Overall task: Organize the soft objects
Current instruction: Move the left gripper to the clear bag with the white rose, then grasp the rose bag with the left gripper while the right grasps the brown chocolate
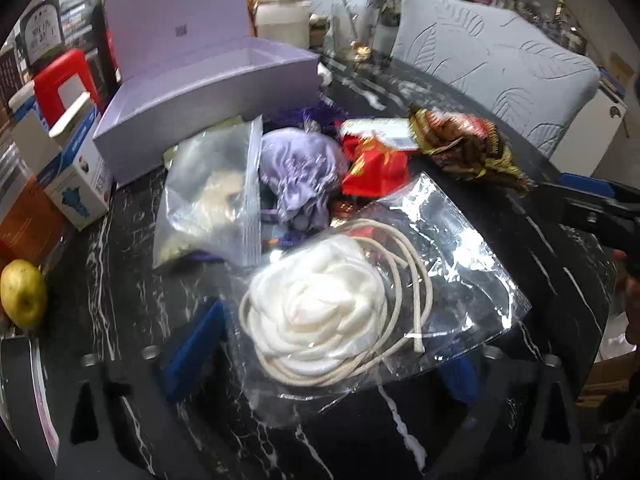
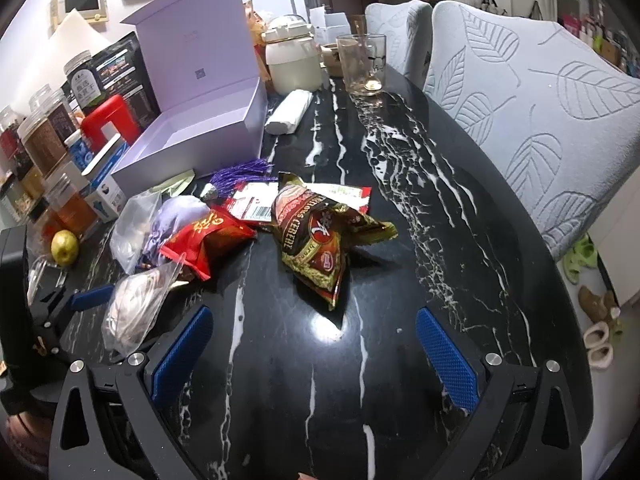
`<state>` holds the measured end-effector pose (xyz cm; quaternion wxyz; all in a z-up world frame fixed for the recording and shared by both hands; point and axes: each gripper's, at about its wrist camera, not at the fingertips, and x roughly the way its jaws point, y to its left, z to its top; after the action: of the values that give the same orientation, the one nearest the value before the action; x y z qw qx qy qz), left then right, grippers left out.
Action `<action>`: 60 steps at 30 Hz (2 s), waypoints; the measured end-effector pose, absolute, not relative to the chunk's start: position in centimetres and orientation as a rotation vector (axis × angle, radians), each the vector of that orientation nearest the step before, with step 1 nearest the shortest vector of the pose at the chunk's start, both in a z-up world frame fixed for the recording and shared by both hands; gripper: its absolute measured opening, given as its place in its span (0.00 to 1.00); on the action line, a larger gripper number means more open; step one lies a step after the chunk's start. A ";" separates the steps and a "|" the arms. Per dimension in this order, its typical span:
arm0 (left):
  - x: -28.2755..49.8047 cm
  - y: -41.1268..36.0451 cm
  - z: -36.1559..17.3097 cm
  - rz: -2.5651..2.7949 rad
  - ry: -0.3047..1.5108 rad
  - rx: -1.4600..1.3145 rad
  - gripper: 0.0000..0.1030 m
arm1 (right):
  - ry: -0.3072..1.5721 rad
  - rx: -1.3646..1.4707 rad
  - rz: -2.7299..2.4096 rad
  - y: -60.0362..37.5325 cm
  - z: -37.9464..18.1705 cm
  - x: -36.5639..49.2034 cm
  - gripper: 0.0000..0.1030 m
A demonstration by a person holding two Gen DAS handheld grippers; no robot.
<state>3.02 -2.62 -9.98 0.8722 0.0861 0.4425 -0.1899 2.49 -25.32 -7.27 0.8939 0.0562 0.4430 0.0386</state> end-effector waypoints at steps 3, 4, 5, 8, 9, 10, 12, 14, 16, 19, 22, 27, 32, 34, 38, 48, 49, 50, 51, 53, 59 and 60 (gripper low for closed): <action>2.5 -2.8 -9.7 -0.409 0.903 0.177 0.65 | 0.925 0.124 0.079 -25.3 -7.4 2.7 1.00; 2.6 -2.8 -9.7 -0.407 0.895 0.173 0.60 | 0.929 0.126 0.080 -25.3 -7.5 2.8 1.00; 2.5 -2.6 -9.7 -0.401 0.885 0.162 0.57 | 0.932 0.126 0.079 -25.3 -7.5 2.9 1.00; 2.2 -2.4 -9.6 -0.402 0.878 0.135 0.52 | 0.932 0.125 0.079 -25.2 -7.6 2.9 1.00; 2.1 -2.2 -9.5 -0.402 0.875 0.120 0.51 | 0.931 0.124 0.078 -25.2 -7.6 2.9 1.00; 1.9 -2.1 -9.5 -0.403 0.875 0.106 0.51 | 0.932 0.123 0.078 -25.2 -7.6 2.9 1.00; 1.7 -1.7 -9.4 -0.402 0.879 0.083 0.51 | 0.933 0.121 0.076 -25.2 -7.6 2.9 1.00; 1.4 -1.2 -9.2 -0.400 0.878 0.064 0.51 | 0.930 0.121 0.079 -25.1 -7.6 2.9 1.00; 1.0 -0.6 -8.8 -0.396 0.875 0.040 0.51 | 0.928 0.121 0.085 -24.9 -7.6 2.8 1.00; 0.2 0.4 -8.0 -0.376 0.864 0.013 0.51 | 0.931 0.119 0.107 -24.2 -7.7 2.8 1.00; -0.4 1.8 -7.4 -0.332 0.861 -0.012 0.51 | 0.933 0.087 0.135 -22.8 -8.0 2.9 1.00; -1.0 4.1 -7.7 -0.268 0.870 -0.055 0.51 | 0.942 0.069 0.216 -20.2 -8.5 2.8 1.00; -1.4 6.4 -8.2 -0.220 0.877 -0.103 0.51 | 0.948 0.050 0.293 -17.6 -9.0 2.9 0.90; -1.6 7.1 -8.3 -0.206 0.873 -0.113 0.51 | 0.971 0.032 0.322 -16.1 -9.6 3.2 0.75; -1.7 8.4 -8.4 -0.185 0.867 -0.126 0.51 | 0.995 0.002 0.328 -14.2 -10.4 4.1 0.67; -1.3 10.0 -8.6 -0.172 0.876 -0.149 0.51 | 0.994 -0.076 0.283 -11.0 -10.9 6.1 0.67; -1.3 9.9 -8.5 -0.173 0.878 -0.148 0.51 | 0.993 -0.082 0.281 -10.9 -10.9 6.1 0.67; -1.2 9.8 -8.5 -0.174 0.879 -0.142 0.51 | 0.992 -0.089 0.276 -10.8 -11.0 6.2 0.66; -1.3 9.7 -8.5 -0.175 0.879 -0.139 0.51 | 0.988 -0.104 0.270 -10.7 -11.0 6.3 0.62; -1.2 9.6 -8.5 -0.184 0.880 -0.140 0.51 | 0.973 -0.136 0.261 -10.4 -11.1 6.3 0.52; -1.2 9.2 -8.3 -0.197 0.873 -0.148 0.51 | 0.944 -0.146 0.288 -10.8 -11.1 5.7 0.27; -1.3 9.1 -8.3 -0.197 0.873 -0.147 0.51 | 0.940 -0.138 0.302 -11.0 -11.1 5.7 0.26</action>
<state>-1.26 9.14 -8.28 0.8989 -0.0708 0.4218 -0.0953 5.66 -10.95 -11.10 0.8785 -0.0660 0.4506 0.1447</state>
